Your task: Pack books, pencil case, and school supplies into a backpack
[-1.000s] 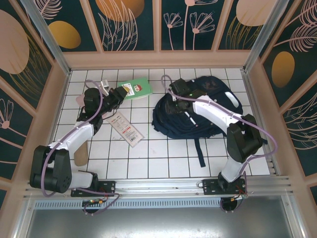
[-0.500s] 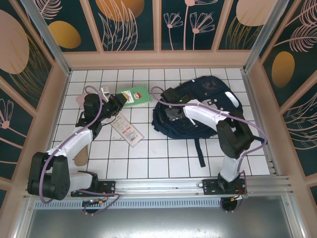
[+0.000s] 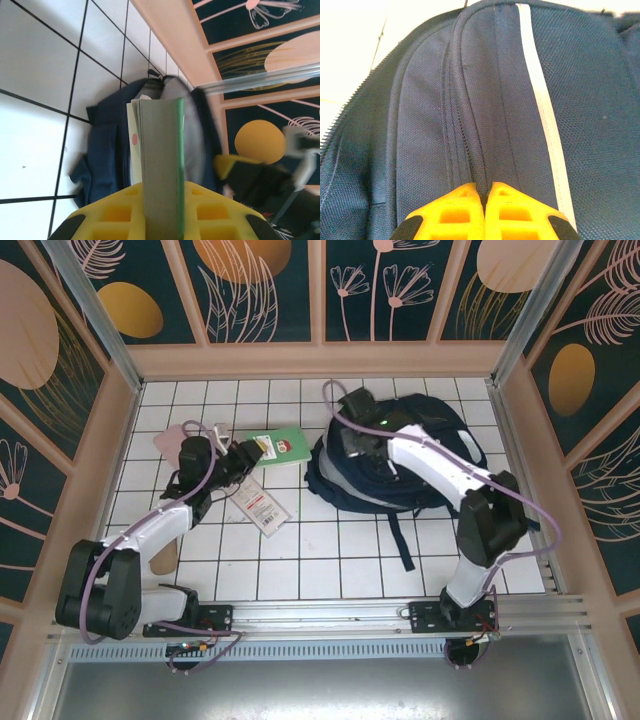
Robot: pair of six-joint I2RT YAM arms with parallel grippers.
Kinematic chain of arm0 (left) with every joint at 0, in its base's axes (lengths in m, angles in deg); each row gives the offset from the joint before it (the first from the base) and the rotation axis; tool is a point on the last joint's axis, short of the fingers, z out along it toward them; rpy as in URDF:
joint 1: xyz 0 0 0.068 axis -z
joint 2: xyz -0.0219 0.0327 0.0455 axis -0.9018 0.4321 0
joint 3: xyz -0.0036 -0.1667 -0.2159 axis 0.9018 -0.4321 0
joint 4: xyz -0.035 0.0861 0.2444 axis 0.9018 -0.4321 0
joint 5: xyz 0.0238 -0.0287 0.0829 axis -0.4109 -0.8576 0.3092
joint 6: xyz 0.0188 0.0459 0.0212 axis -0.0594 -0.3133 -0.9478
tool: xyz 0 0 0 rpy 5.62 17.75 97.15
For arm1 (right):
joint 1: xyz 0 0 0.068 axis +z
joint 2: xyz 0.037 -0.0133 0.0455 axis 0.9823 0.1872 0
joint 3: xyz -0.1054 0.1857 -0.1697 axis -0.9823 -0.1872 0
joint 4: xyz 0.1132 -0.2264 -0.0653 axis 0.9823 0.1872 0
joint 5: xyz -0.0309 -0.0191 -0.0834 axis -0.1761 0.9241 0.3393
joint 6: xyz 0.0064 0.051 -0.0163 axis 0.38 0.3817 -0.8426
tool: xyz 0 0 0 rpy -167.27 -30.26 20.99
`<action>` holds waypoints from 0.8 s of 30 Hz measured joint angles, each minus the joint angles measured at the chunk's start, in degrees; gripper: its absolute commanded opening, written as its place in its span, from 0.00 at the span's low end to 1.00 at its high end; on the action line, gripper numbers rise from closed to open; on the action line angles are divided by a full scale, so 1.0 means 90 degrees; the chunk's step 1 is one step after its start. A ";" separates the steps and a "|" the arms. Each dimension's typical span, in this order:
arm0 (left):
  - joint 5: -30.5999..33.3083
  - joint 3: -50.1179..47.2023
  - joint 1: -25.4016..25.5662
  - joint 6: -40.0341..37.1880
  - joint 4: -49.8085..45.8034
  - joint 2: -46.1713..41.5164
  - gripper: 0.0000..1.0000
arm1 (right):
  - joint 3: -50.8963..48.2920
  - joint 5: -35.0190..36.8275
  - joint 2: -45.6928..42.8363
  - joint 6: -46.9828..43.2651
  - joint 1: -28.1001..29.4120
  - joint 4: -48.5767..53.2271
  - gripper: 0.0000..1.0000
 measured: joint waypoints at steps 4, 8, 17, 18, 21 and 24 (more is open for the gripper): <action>0.0189 0.0056 0.0495 0.0177 0.0362 0.0549 0.02 | 0.0121 -0.0491 -0.0549 0.0019 -0.0527 -0.0005 0.00; 0.0430 0.0364 0.1056 0.0444 0.0726 0.1324 0.01 | 0.0121 -0.1141 -0.0874 0.0138 -0.1044 -0.0007 0.00; 0.0789 0.2059 0.2137 0.1001 0.1552 0.3181 0.00 | 0.0121 -0.2042 -0.0967 0.0449 -0.1406 -0.0024 0.00; 0.0811 0.2276 0.2222 0.1044 0.1617 0.3373 0.00 | 0.0121 -0.2076 -0.0967 0.0478 -0.1406 -0.0029 0.00; 0.0823 0.3038 0.2492 0.1178 0.1666 0.4048 0.00 | 0.0121 -0.2159 -0.0967 0.0546 -0.1438 -0.0032 0.00; 0.0828 0.3886 0.2754 0.1246 0.1591 0.4767 0.00 | 0.0121 -0.2251 -0.0967 0.0590 -0.1472 -0.0051 0.00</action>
